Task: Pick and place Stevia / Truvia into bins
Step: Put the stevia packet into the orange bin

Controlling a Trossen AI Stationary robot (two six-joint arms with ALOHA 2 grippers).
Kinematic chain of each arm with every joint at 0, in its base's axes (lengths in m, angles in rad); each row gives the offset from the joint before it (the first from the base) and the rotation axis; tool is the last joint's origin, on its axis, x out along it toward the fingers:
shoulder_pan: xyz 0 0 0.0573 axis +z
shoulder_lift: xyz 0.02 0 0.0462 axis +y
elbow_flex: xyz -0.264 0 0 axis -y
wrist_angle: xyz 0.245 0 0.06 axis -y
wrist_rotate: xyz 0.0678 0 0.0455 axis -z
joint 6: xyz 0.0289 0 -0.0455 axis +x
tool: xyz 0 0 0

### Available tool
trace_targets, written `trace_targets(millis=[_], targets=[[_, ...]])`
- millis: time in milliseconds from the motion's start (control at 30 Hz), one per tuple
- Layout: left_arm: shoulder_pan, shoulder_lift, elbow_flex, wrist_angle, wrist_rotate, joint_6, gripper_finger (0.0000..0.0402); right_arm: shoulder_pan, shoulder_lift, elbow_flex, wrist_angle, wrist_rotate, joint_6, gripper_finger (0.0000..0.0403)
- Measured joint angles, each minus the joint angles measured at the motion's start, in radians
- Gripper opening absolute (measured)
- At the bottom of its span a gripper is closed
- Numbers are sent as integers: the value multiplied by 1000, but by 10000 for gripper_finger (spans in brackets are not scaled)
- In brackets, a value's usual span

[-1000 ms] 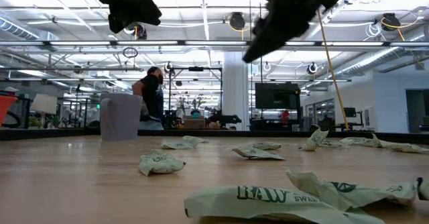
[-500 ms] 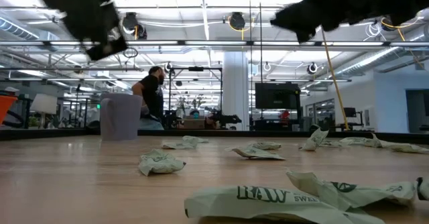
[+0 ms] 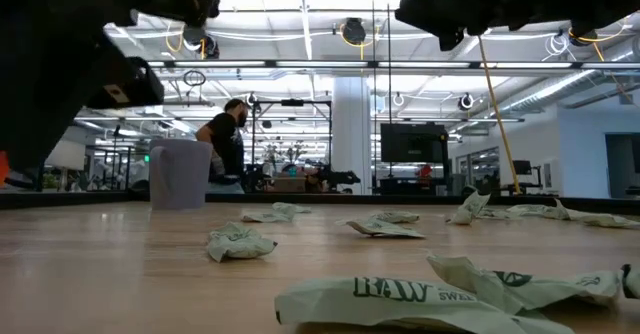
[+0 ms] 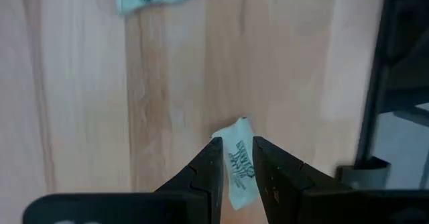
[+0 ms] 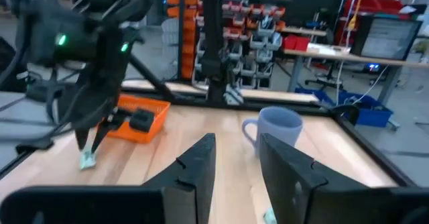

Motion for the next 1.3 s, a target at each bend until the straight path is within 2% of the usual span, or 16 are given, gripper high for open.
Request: trace_targets(millis=[233,1100,1200,1300], targets=[[-14,37,-2,-5,-36,-84,85,-31,1,0,43,0,0,109],[-55,146,2,-5,-53,-102,85,-51,1,1,66,-1,6,110],[-56,147,2,-13,-60,-58,70,-51,1,1,66,-1,7,109],[-57,137,-2,-12,-79,-6,28,-51,1,1,66,-1,6,110]])
